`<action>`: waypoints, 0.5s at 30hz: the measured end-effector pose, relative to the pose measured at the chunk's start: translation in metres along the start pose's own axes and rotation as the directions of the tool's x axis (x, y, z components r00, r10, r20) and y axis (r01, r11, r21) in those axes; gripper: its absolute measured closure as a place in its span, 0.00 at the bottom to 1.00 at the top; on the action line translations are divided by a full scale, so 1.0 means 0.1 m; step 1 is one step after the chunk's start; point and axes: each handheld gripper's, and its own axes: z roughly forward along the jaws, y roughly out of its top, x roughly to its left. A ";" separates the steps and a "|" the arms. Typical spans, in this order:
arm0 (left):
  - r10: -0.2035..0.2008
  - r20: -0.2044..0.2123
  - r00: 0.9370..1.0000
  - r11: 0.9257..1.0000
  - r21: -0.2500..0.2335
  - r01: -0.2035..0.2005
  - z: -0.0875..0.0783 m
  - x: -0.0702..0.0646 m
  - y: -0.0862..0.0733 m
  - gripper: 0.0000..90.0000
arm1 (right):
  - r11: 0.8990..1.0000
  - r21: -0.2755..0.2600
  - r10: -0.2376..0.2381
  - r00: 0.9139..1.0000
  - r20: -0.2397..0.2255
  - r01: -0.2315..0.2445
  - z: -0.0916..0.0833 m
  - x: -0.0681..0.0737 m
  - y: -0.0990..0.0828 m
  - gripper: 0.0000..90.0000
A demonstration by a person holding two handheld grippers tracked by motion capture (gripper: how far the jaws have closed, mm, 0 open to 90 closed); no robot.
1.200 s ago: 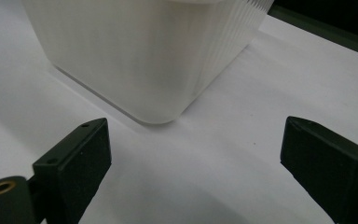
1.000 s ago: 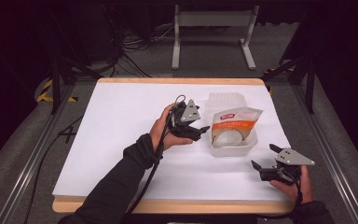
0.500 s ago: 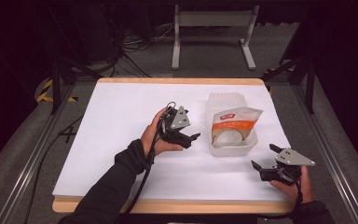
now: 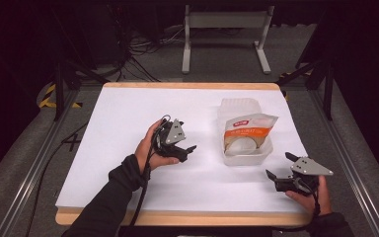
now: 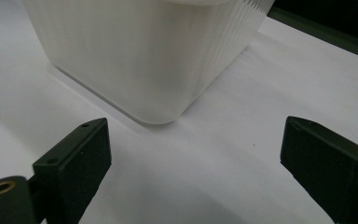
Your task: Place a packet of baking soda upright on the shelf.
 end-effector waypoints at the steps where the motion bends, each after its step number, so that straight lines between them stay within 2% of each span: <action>1: 0.005 -0.005 1.000 1.000 -0.001 -0.005 -0.01 0.01 -0.02 0.14 | 1.000 0.000 0.000 1.000 0.000 0.000 0.00 0.00 0.00 0.10; 9: -0.020 -0.013 1.000 1.000 0.003 0.021 -0.15 0.07 -0.23 0.14 | 1.000 0.003 -0.003 1.000 0.005 0.003 0.00 0.01 0.01 0.10; 15: -0.019 -0.023 1.000 0.999 0.025 0.020 -0.22 0.08 -0.35 0.13 | 1.000 0.003 -0.006 1.000 0.011 0.006 -0.01 0.01 0.02 0.10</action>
